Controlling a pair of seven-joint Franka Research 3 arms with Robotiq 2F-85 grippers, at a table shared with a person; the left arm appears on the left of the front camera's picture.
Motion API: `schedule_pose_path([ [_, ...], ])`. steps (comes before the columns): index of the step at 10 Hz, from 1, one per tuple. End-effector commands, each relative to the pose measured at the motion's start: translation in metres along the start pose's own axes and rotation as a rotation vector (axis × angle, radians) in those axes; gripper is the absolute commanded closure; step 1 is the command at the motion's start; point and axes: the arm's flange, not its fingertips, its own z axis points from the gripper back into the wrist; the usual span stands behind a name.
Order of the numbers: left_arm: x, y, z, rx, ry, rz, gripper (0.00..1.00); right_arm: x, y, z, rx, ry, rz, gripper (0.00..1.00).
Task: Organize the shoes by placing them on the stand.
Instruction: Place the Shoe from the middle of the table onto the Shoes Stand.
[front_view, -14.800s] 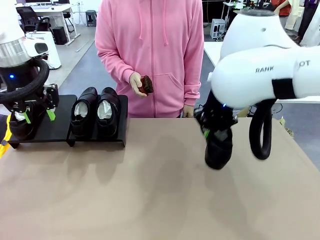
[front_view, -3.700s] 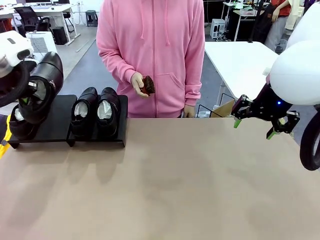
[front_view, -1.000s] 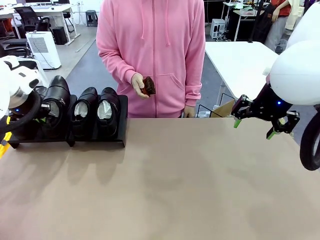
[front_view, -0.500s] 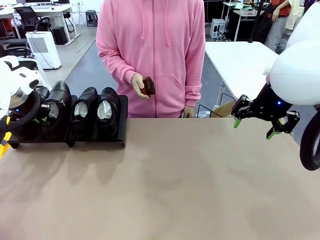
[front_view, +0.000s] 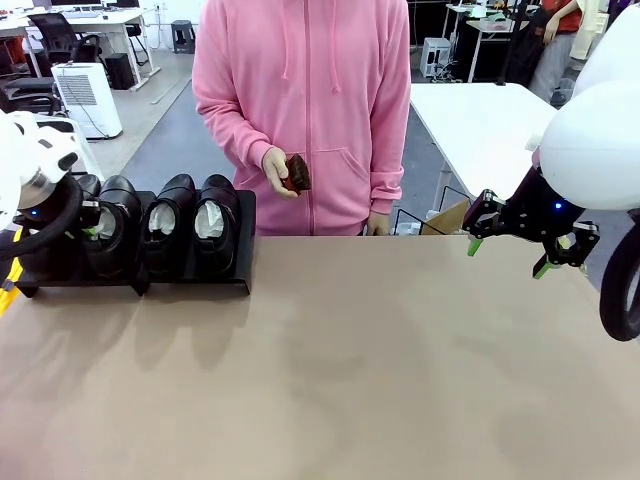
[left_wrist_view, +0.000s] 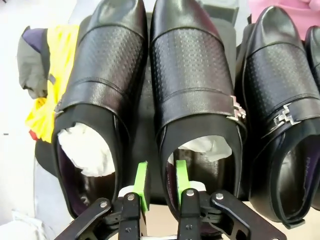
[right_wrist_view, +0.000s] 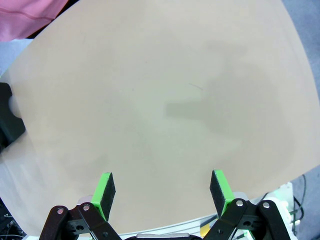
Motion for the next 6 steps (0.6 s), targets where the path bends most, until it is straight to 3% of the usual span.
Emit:
schedule_pose_path([
  [1, 0.0, -0.002, 0.018, 0.009, -0.021, -0.011, 0.7, 0.001, -0.001, 0.001, 0.013, 0.001, 0.017, 0.0],
  [3, -0.003, -0.003, 0.052, 0.062, 0.014, 0.03, 0.7, 0.001, -0.001, 0.001, 0.013, 0.001, 0.017, 0.0],
  [4, 0.003, -0.002, 0.016, 0.002, -0.009, -0.004, 0.7, 0.001, -0.001, 0.001, 0.013, 0.001, 0.017, 0.0],
  [6, 0.003, -0.002, 0.016, 0.002, -0.009, -0.004, 0.7, 0.001, -0.001, 0.001, 0.013, 0.001, 0.017, 0.0],
])
